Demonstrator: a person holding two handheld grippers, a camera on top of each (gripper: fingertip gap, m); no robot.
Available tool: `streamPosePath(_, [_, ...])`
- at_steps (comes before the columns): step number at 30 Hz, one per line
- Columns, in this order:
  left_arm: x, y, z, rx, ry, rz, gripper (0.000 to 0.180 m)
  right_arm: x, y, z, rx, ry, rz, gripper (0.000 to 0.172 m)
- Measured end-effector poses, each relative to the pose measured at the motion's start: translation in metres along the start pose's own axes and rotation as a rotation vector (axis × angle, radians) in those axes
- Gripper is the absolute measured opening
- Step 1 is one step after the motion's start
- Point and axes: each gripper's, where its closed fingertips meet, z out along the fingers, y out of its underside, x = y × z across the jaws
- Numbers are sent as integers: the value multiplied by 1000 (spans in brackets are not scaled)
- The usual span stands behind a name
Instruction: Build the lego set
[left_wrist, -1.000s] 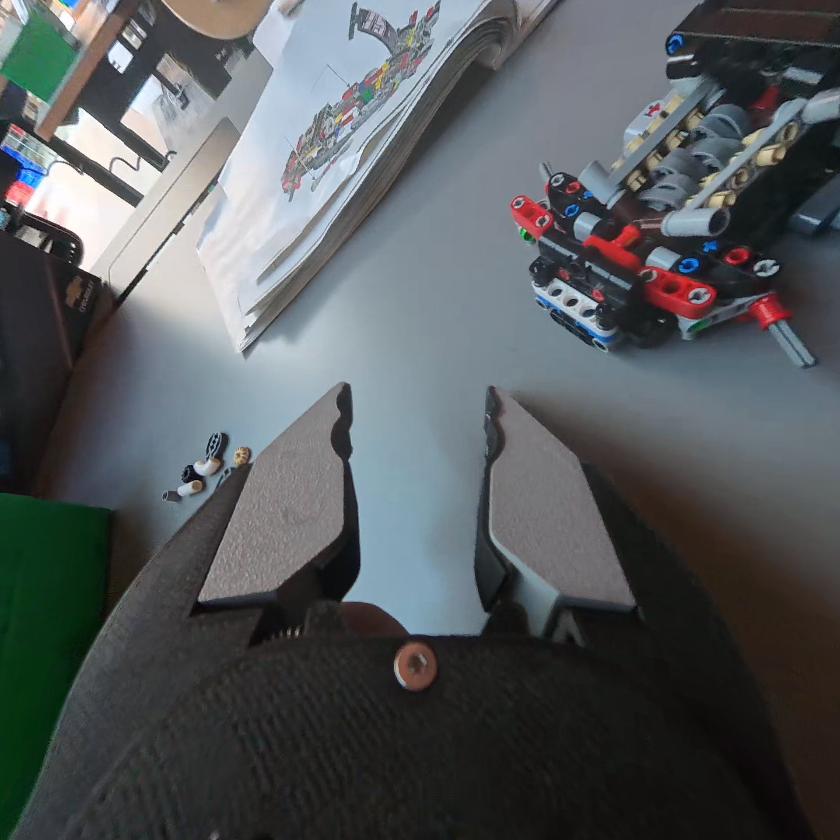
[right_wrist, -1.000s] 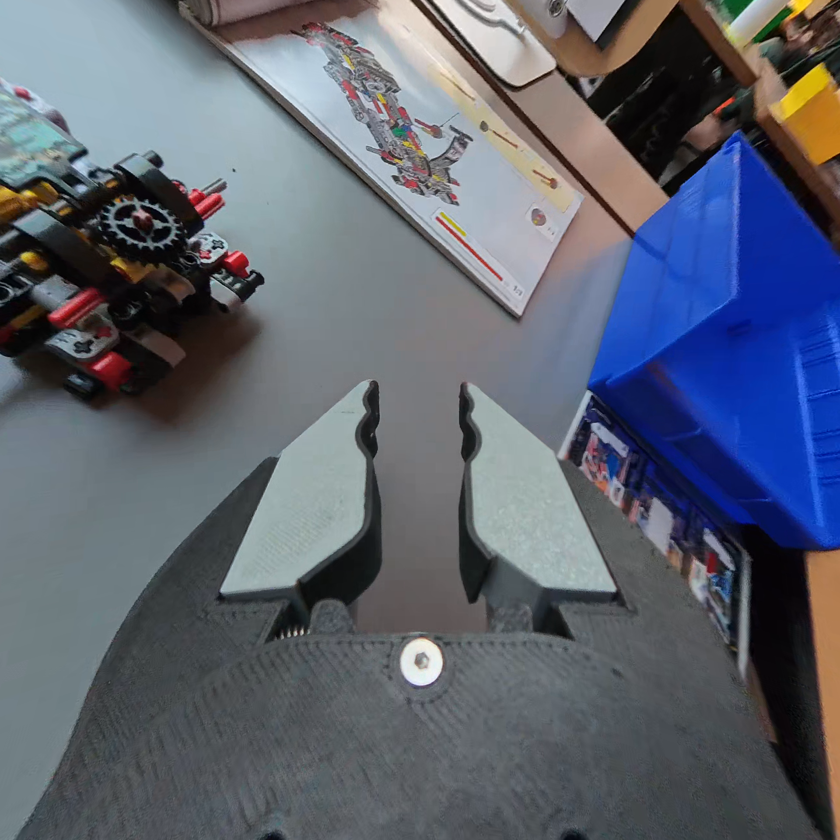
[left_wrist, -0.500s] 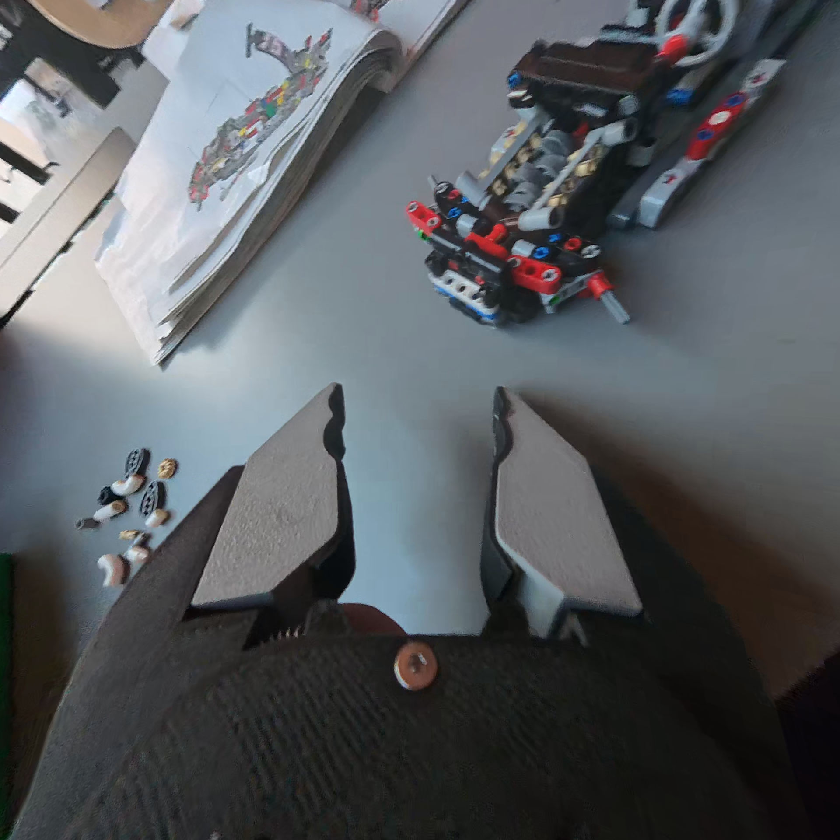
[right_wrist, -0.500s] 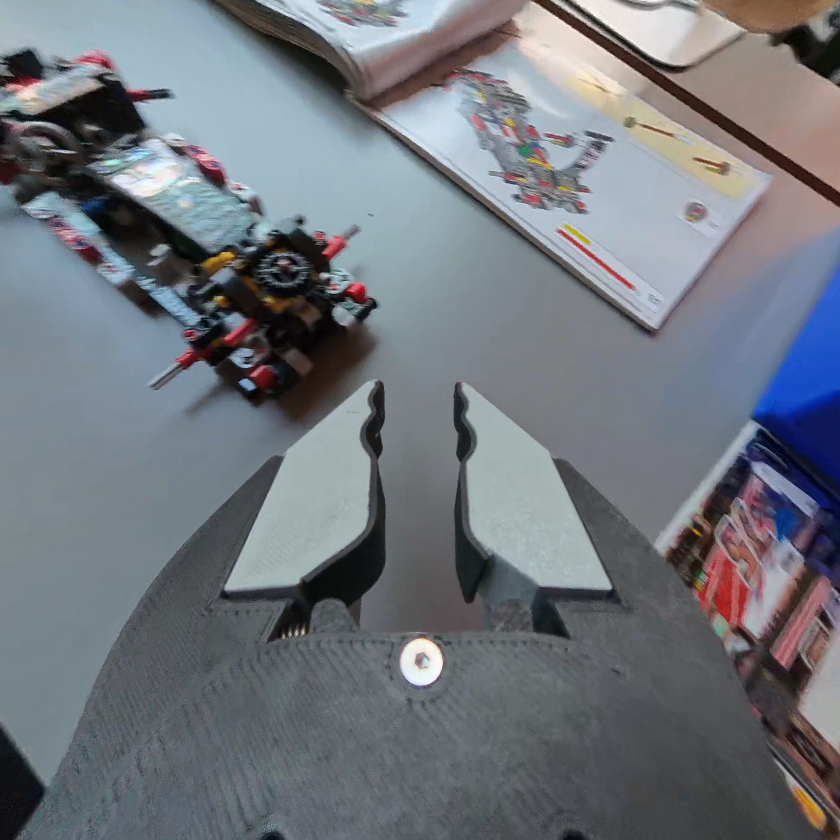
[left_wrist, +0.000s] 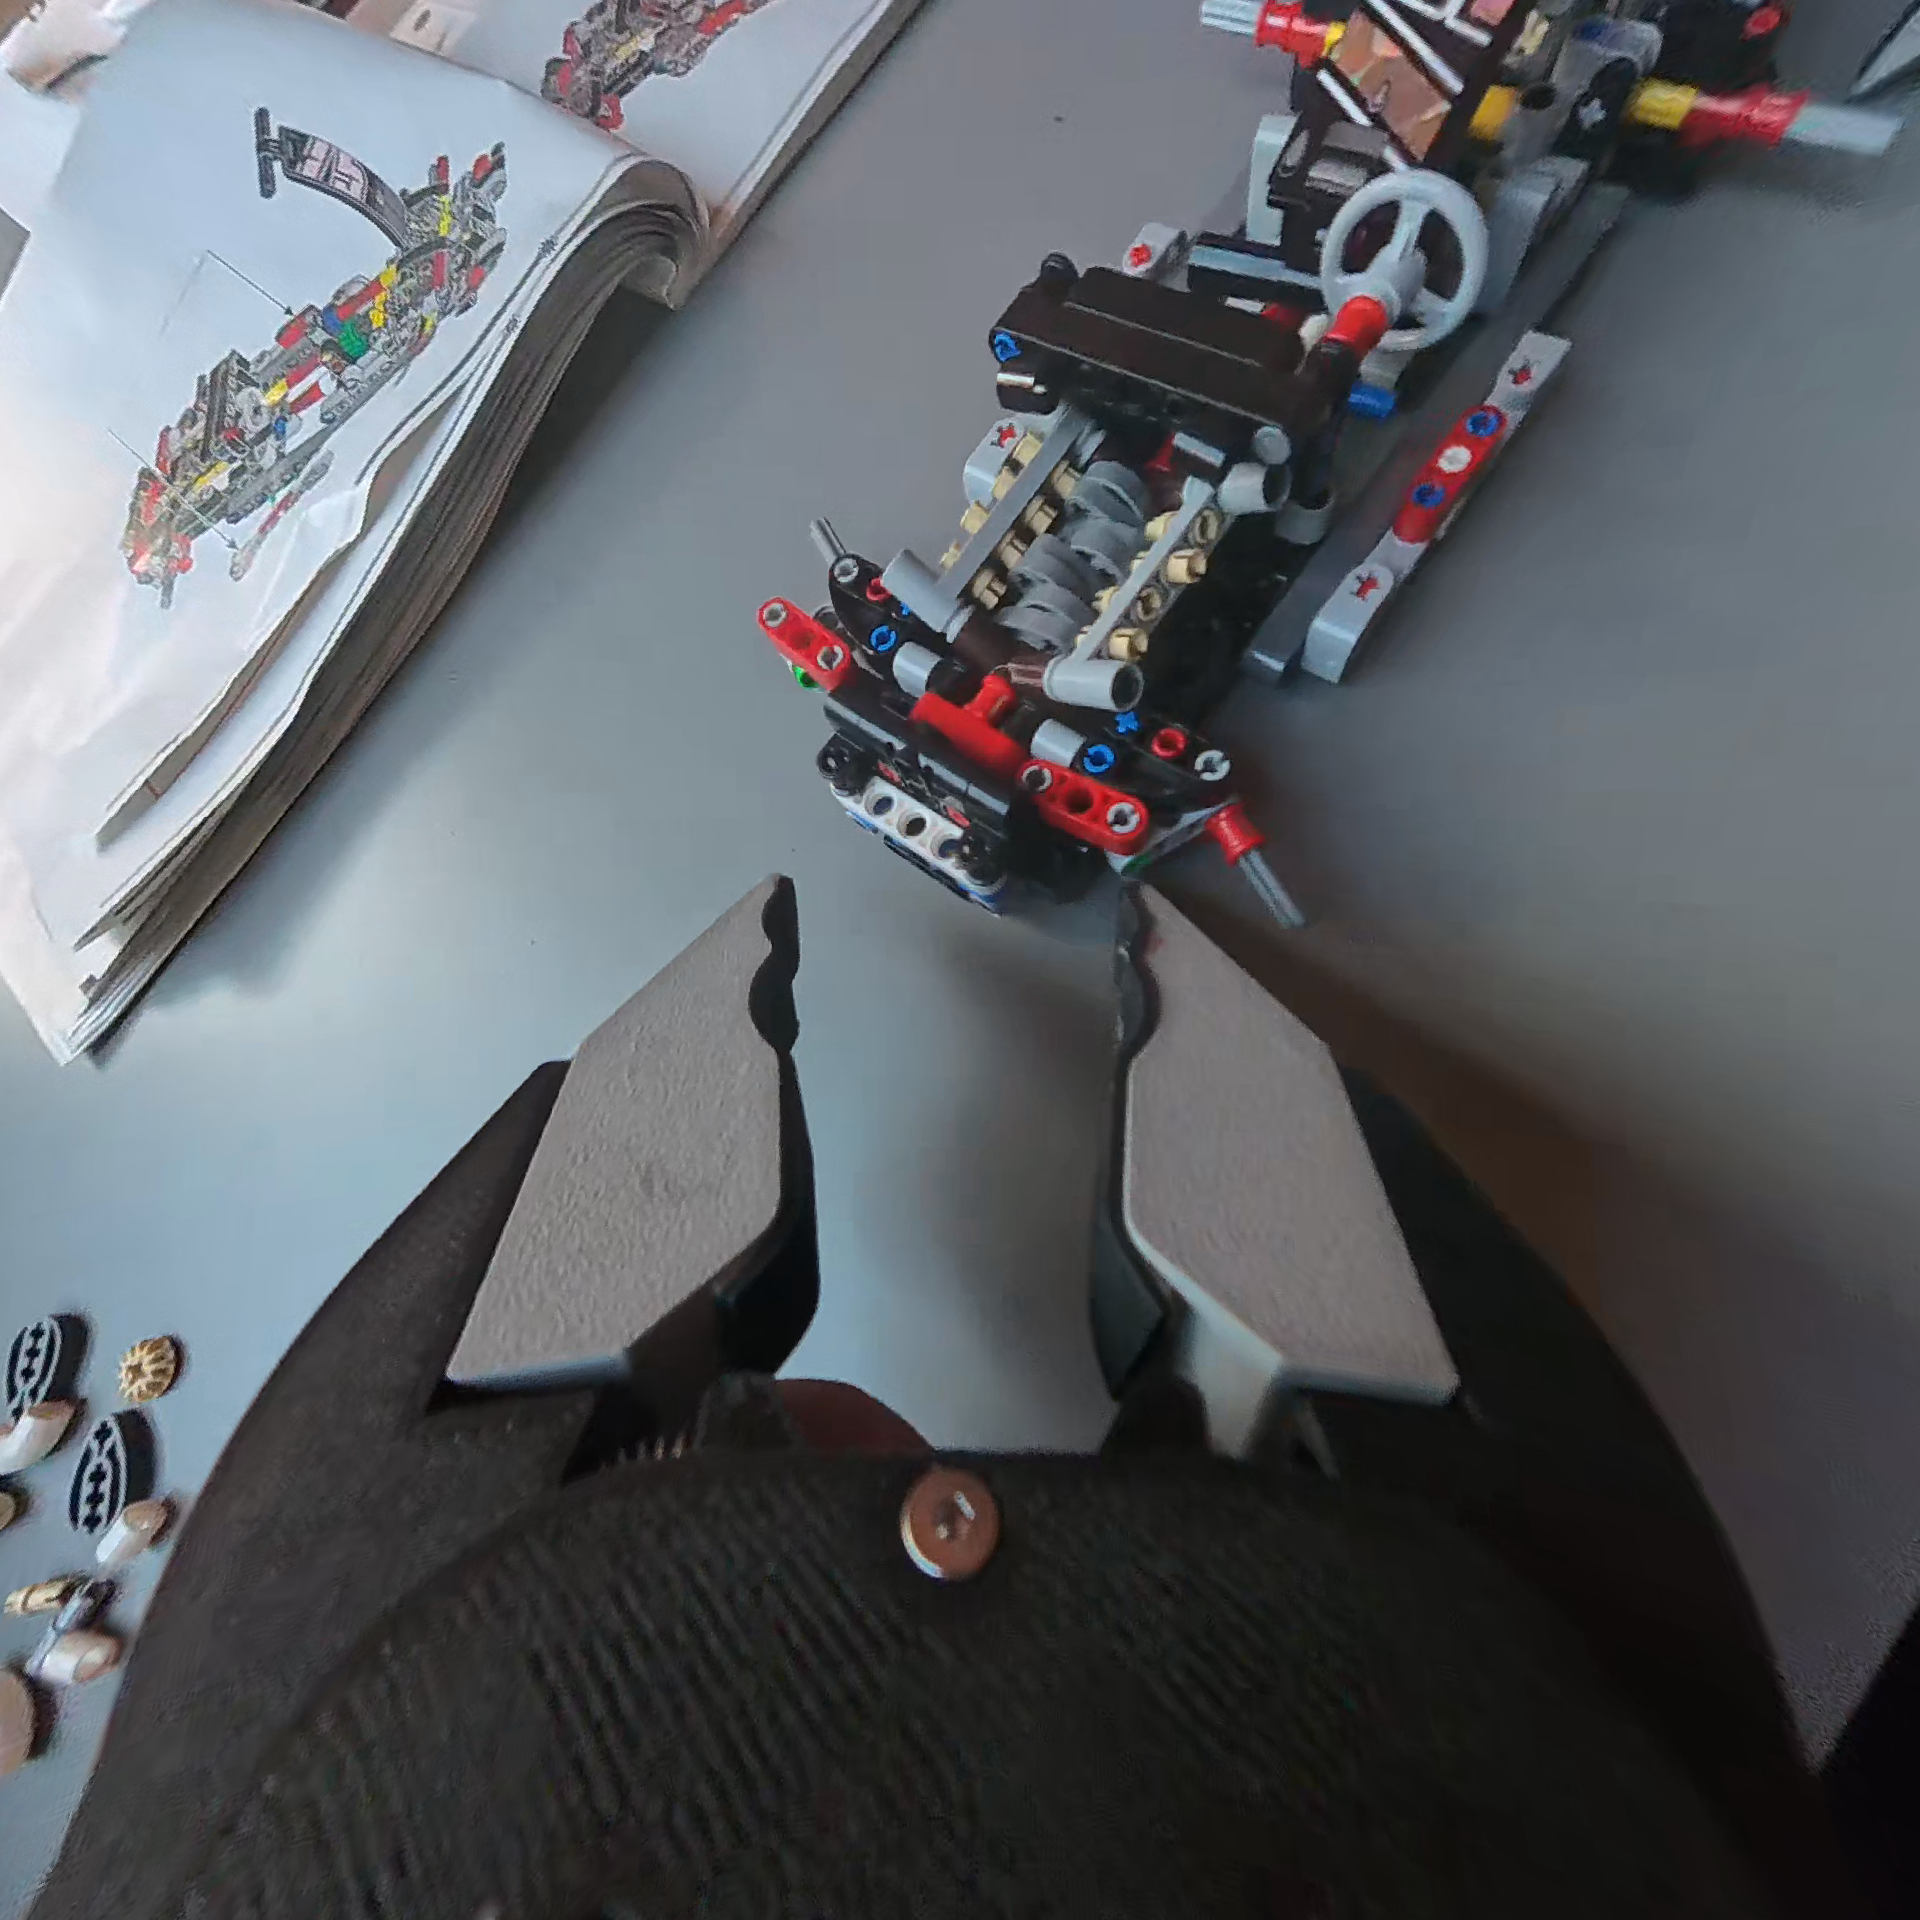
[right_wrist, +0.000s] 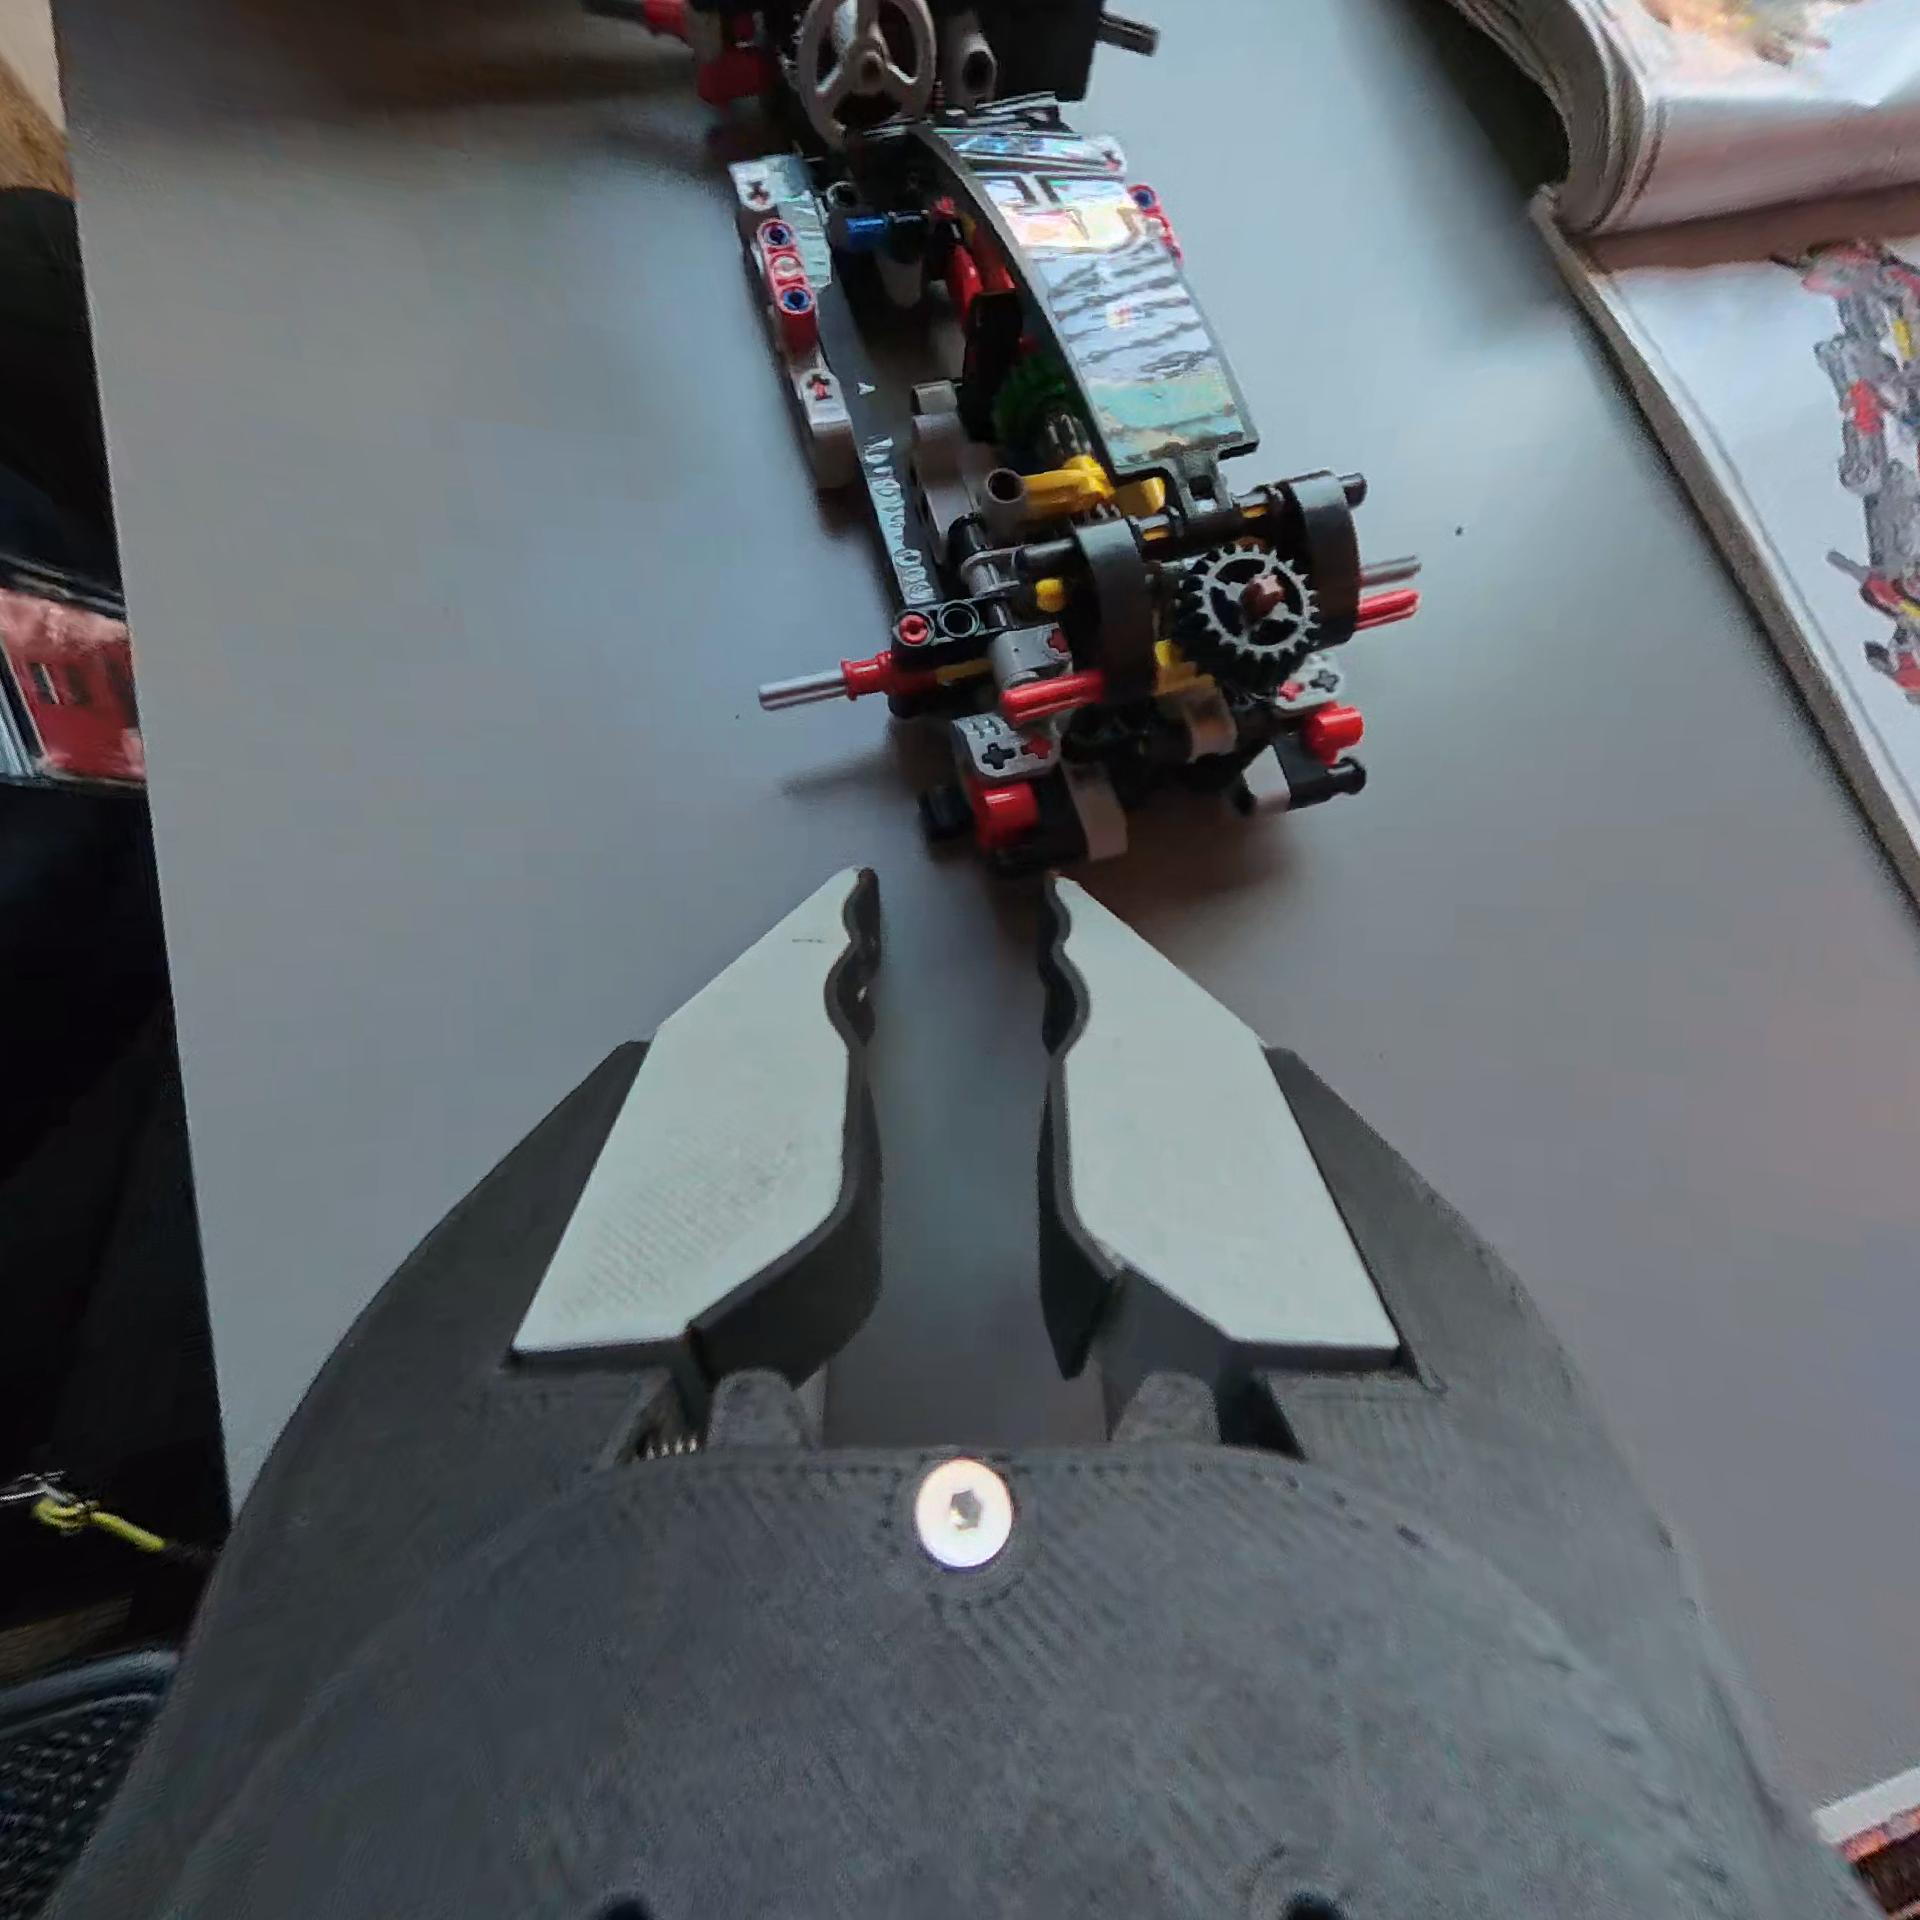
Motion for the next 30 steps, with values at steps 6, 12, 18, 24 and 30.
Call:
streamPosePath(6, [0,1,0,20,34,-20,61,65,14,-25,16,408,-13,32])
streamPosePath(12, [10,4,2,1,190,-99,47,92,19,-42,71,487,185,29])
streamPosePath(18, [11,2,3,3,256,-143,30,94,17,-47,205,237,467,19])
streamPosePath(24, [10,1,5,3,253,-145,29,98,20,-47,235,156,588,3])
streamPosePath(30, [10,1,5,2,246,-141,29,106,20,-56,335,81,731,2])
